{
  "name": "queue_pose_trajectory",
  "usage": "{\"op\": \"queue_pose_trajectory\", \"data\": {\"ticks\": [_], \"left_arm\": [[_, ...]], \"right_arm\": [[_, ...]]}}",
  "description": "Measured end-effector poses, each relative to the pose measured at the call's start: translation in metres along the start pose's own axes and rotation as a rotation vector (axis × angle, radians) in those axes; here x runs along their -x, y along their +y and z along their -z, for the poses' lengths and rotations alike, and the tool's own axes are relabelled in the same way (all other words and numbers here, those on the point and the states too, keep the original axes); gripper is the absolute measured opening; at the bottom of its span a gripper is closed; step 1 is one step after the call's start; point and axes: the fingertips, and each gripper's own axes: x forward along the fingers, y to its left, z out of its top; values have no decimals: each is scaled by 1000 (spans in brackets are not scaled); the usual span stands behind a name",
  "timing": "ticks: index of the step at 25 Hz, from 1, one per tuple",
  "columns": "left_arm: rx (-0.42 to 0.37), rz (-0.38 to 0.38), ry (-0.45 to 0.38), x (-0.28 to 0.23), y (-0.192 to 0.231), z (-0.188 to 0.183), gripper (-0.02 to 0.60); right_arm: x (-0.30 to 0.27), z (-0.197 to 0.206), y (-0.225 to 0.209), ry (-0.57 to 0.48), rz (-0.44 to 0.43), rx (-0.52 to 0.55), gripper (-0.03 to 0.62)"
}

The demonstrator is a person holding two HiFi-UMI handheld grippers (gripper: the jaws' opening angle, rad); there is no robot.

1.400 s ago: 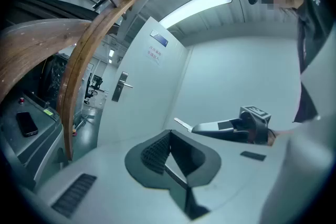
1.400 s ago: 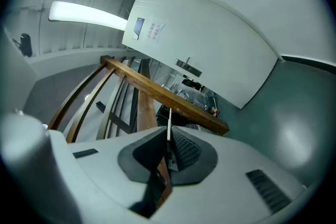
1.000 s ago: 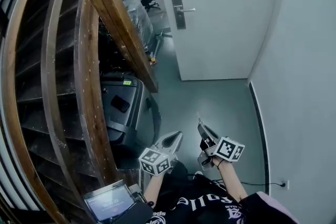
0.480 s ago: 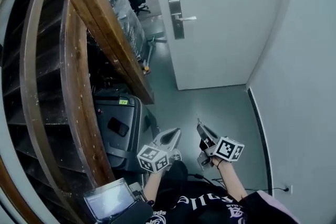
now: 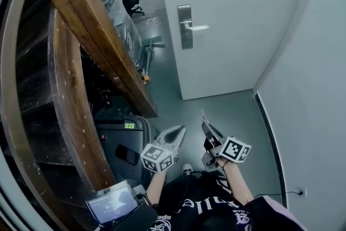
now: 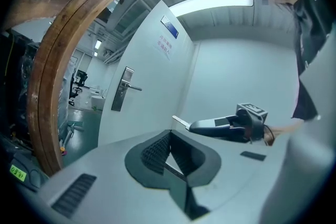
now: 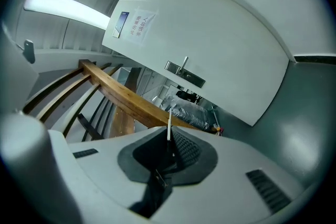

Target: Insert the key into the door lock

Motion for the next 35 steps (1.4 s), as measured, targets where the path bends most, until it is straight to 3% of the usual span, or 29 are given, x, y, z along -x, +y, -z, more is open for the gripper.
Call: {"op": "queue_pose_trajectory", "data": {"ticks": [8,15,24,35], "left_arm": [[31,5,16,-25,44,-4,5],[48,-87,-18,-64,99,-24,5],[43,-178,-125,-142,148,-73,5],[40,-191,-112,-188,186,-87,5]], "right_arm": [[-64,-36,-18,14,22,40,37],[-145,-94,-37,45,-32,46,37],[-234,-169,-74,80,-114,-6,37],[-306,-206,-102,85,-109,-31,37]]}}
